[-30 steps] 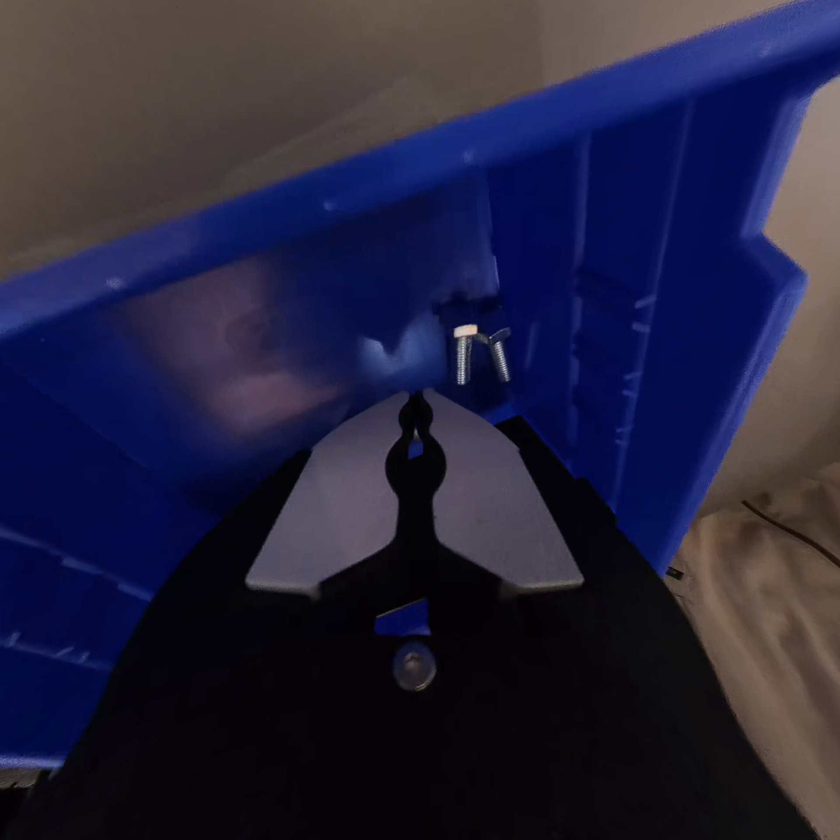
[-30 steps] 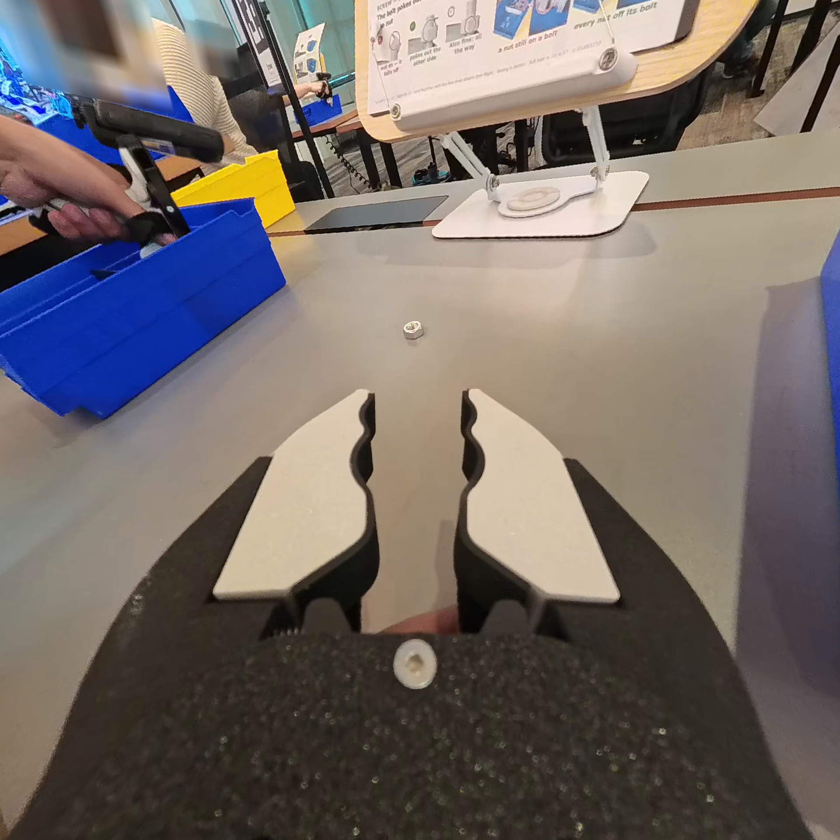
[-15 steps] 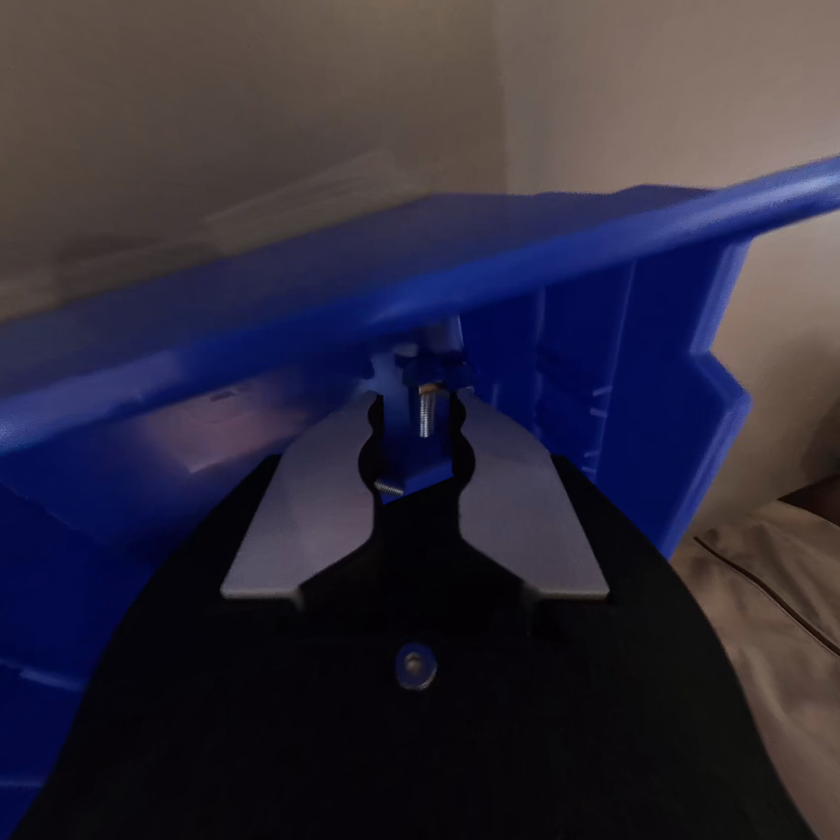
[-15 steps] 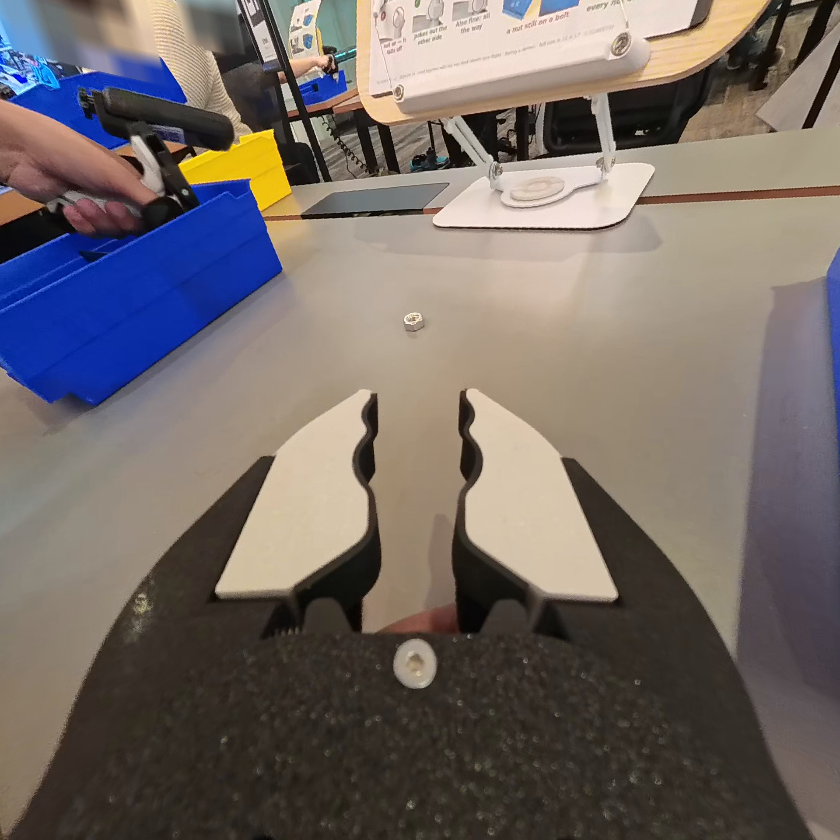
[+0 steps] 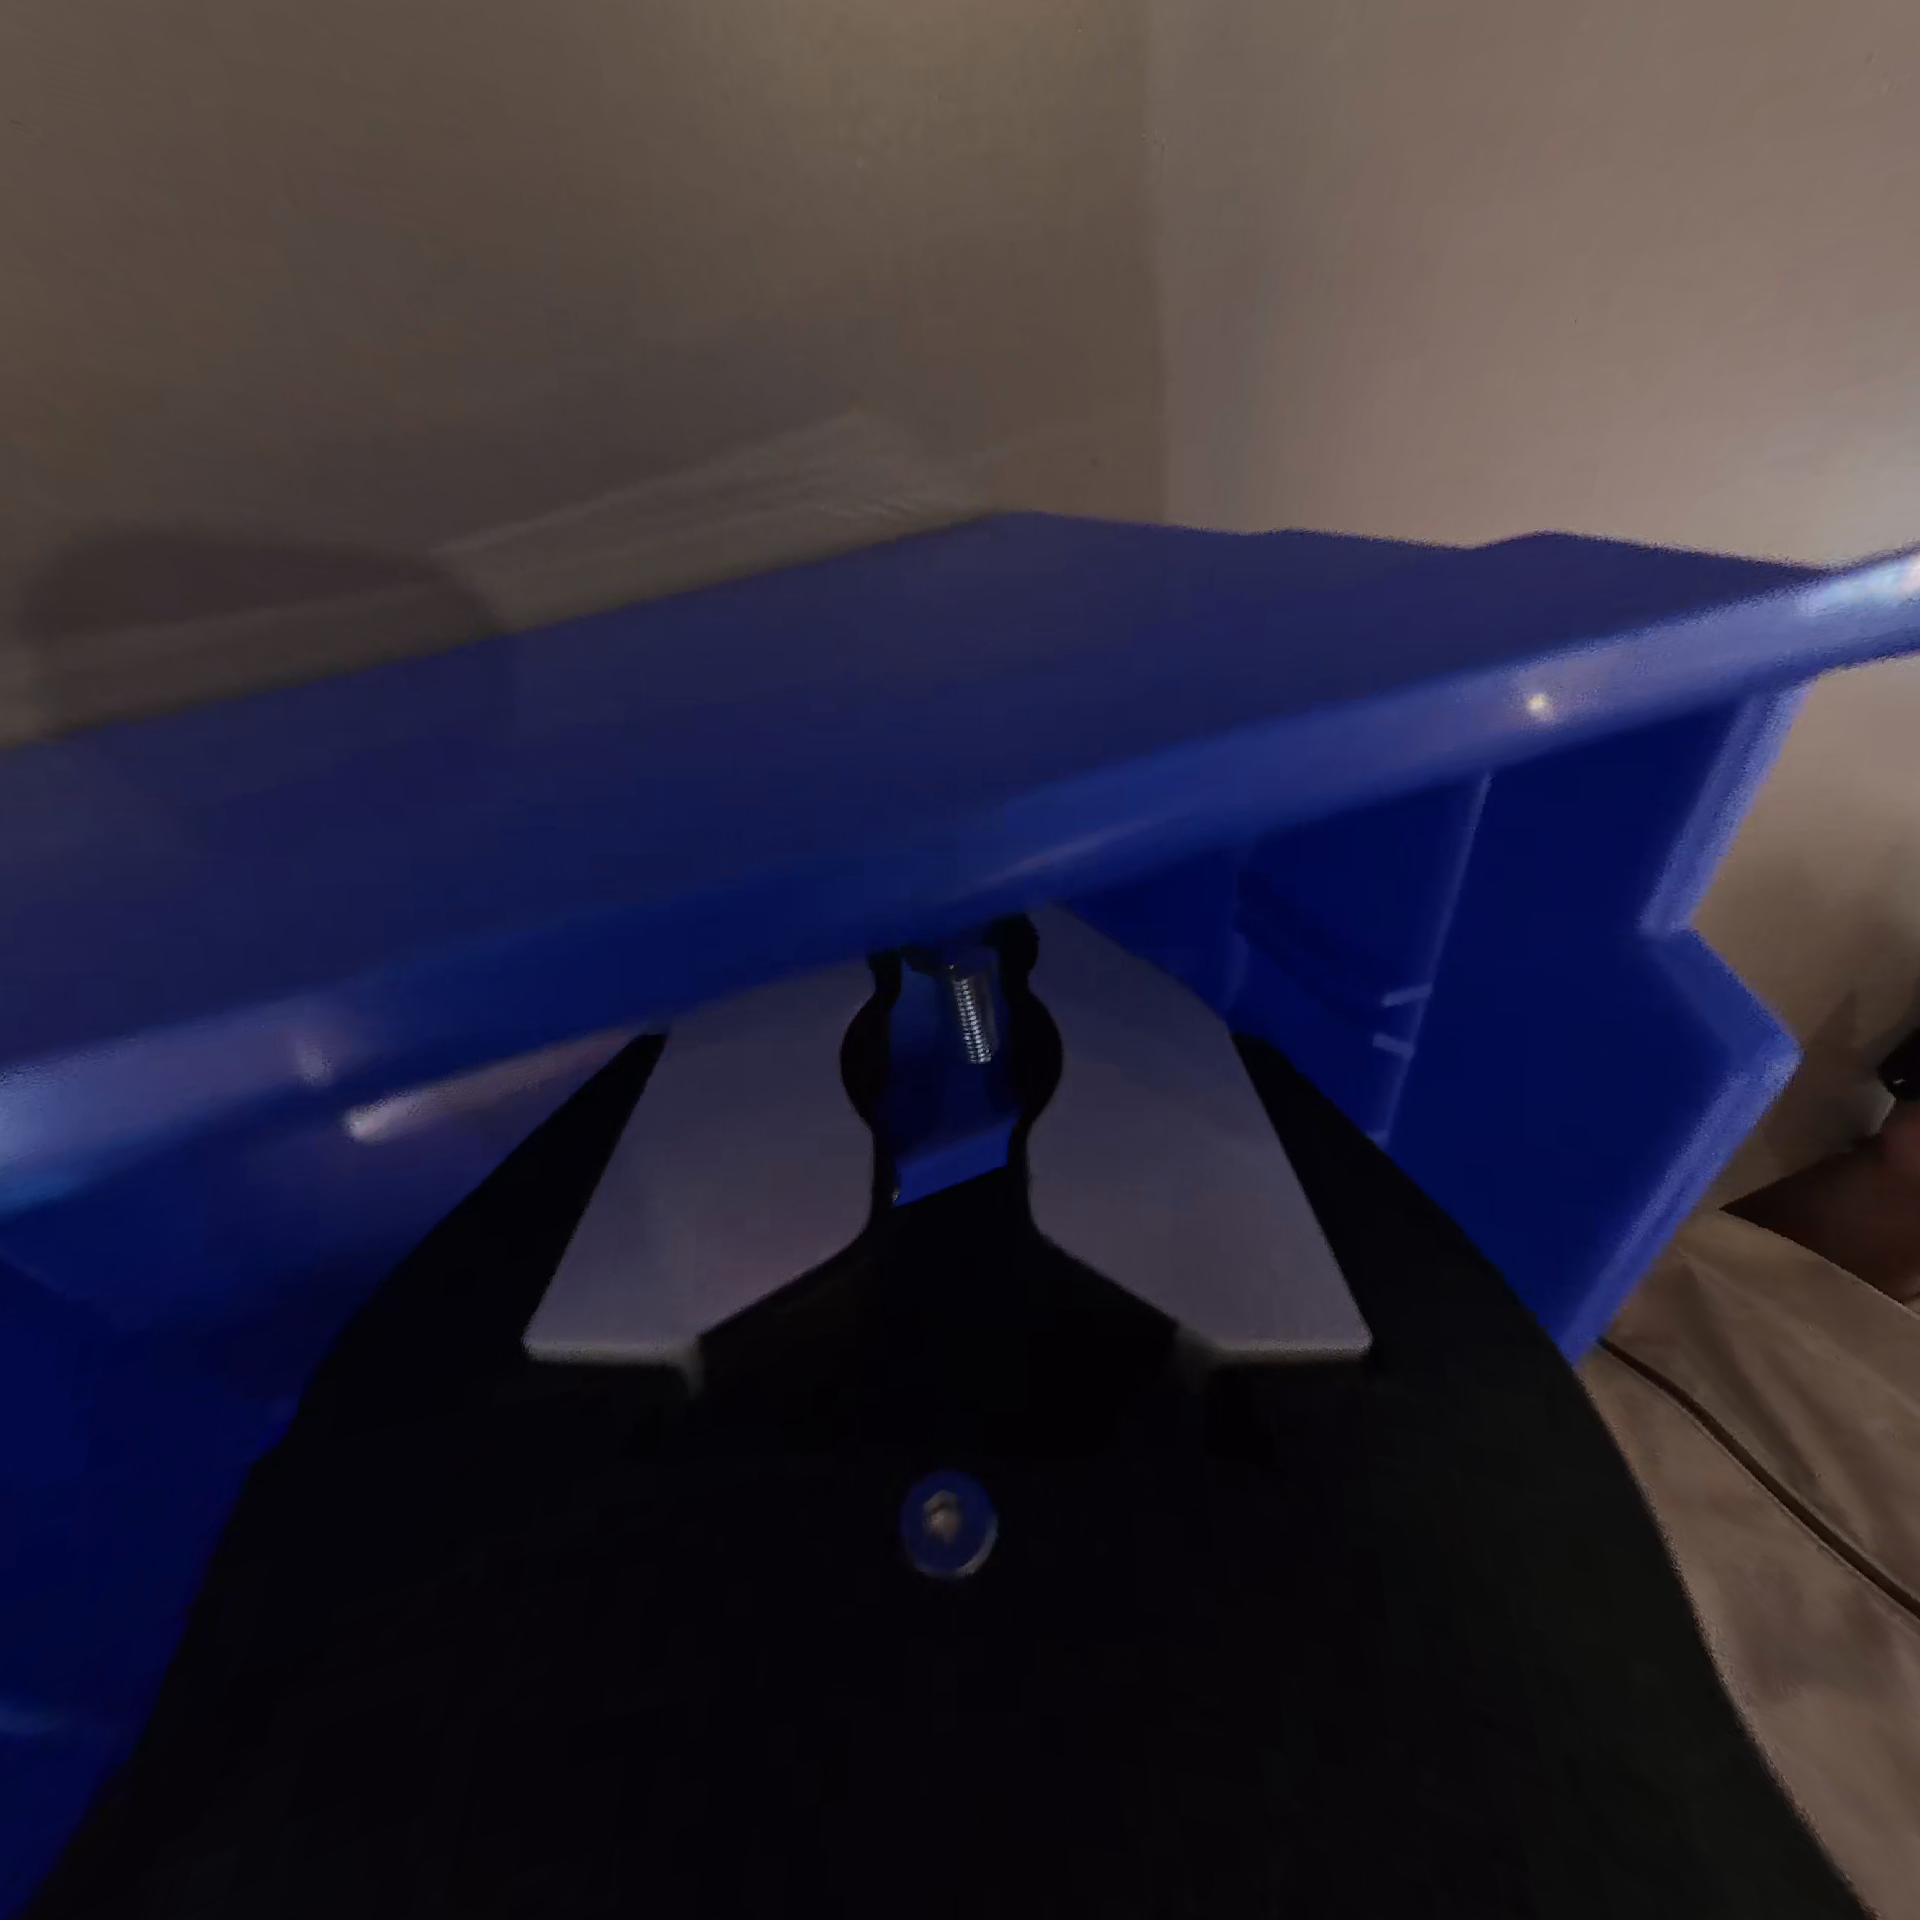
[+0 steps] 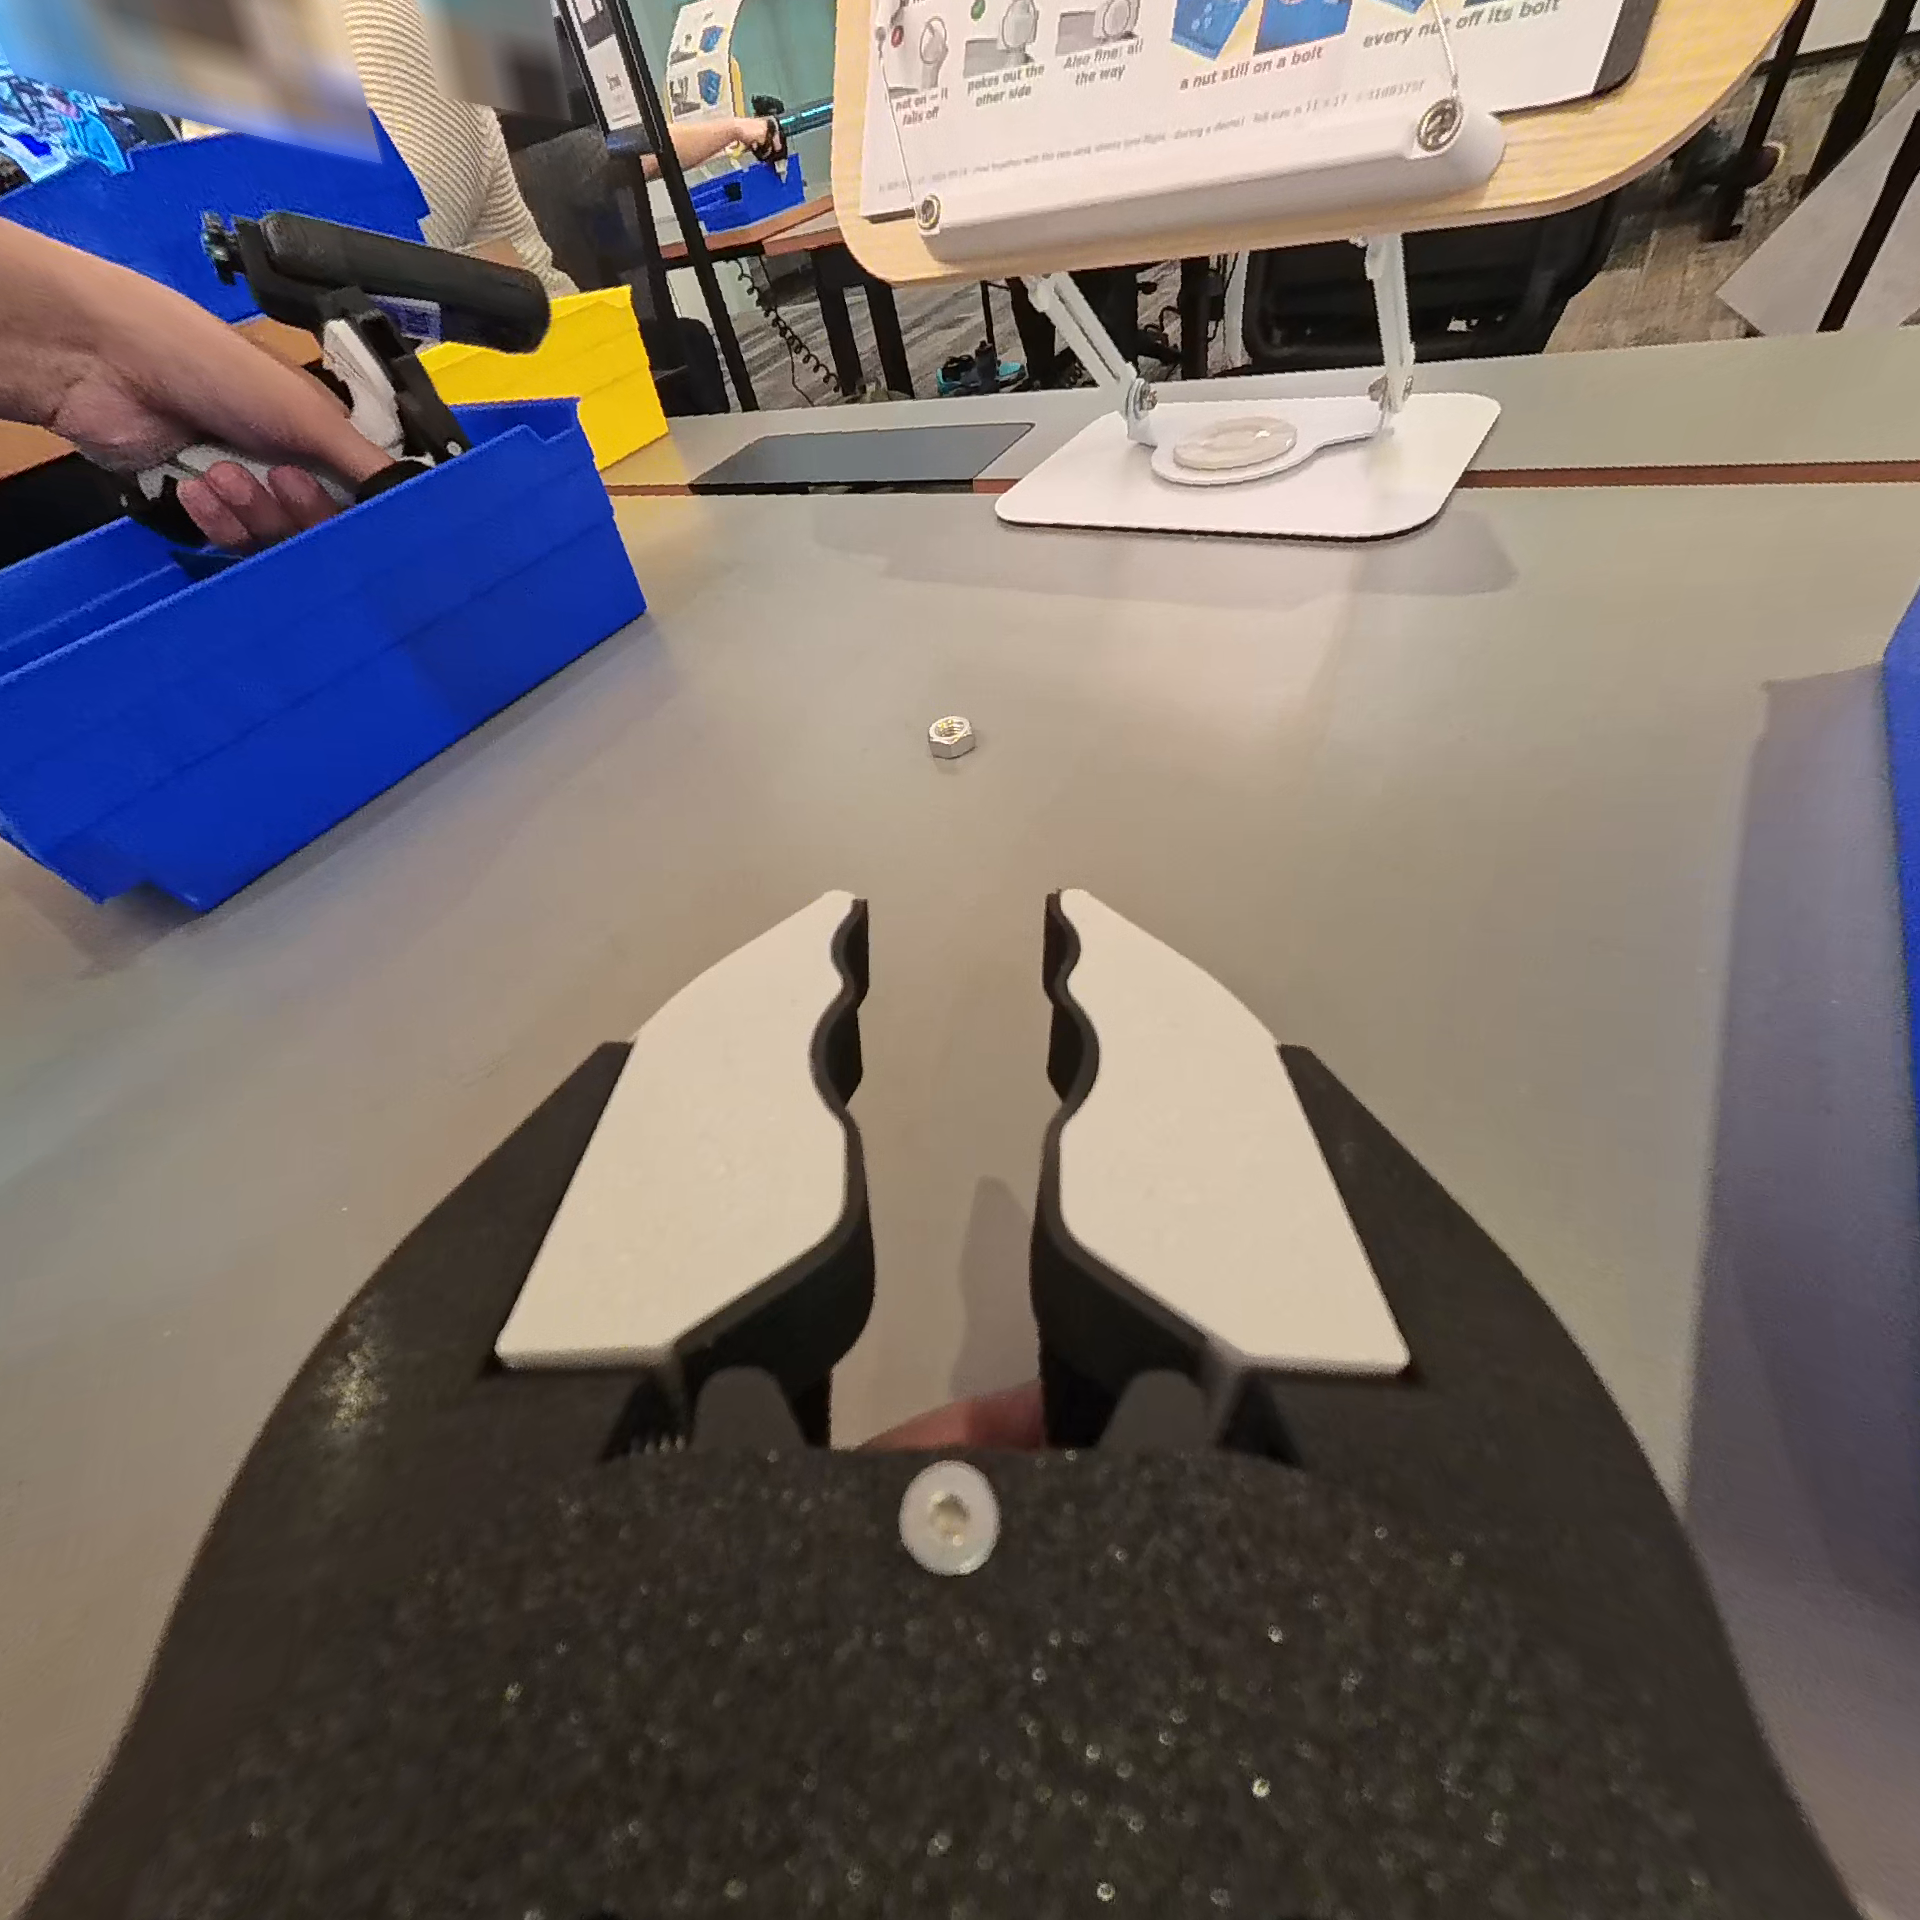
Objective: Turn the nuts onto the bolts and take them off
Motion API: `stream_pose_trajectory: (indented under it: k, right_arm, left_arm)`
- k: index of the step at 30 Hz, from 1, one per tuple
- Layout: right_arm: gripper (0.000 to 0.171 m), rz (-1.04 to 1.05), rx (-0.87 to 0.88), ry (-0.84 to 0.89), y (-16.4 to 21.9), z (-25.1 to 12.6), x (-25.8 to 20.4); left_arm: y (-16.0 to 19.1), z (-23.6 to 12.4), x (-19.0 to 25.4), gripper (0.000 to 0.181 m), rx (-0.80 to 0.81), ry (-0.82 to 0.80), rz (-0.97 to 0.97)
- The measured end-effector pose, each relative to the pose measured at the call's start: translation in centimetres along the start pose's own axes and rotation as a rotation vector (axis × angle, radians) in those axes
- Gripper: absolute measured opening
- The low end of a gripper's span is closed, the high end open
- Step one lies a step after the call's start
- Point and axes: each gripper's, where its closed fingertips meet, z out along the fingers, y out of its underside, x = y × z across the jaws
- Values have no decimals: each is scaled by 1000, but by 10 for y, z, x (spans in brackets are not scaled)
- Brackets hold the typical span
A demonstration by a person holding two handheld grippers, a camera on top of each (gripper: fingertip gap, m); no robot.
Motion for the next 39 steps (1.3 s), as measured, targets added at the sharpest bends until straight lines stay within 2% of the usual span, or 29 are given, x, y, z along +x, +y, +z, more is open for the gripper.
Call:
stream_pose_trajectory:
  k: [7, 11, 16, 22, 26, 30, 35, 39]
  right_arm:
    - [31, -2, 3, 0, 0, 0, 0]
    - [31, -3, 3, 1, 0, 0, 0]
    - [31, -14, 3, 6, 0, 0, -1]
    - [31, -24, -3, 10, 0, 1, -2]
    - [33, 0, 4, -43, -4, 7, -11]
    - [36, 59, 0, -223, -25, 24, -48]
    - [38, -104, 26, -339, -68, 43, -110]
    - [38, -179, 39, -362, -83, 47, -138]
  left_arm:
    - [3, -2, 1, 17, -5, -40, 62]
    - [-2, -20, 4, 17, 53, -16, 80]
    - [-14, -59, 14, 17, 211, 46, 150]
    - [-12, -115, 37, 17, 535, 145, 304]
    - [15, -146, 83, 17, 732, 286, 383]
    - [45, -158, 159, 17, 841, 399, 539]
    - [85, -140, 265, 17, 866, 589, 716]
    - [105, -111, 317, 17, 855, 647, 813]
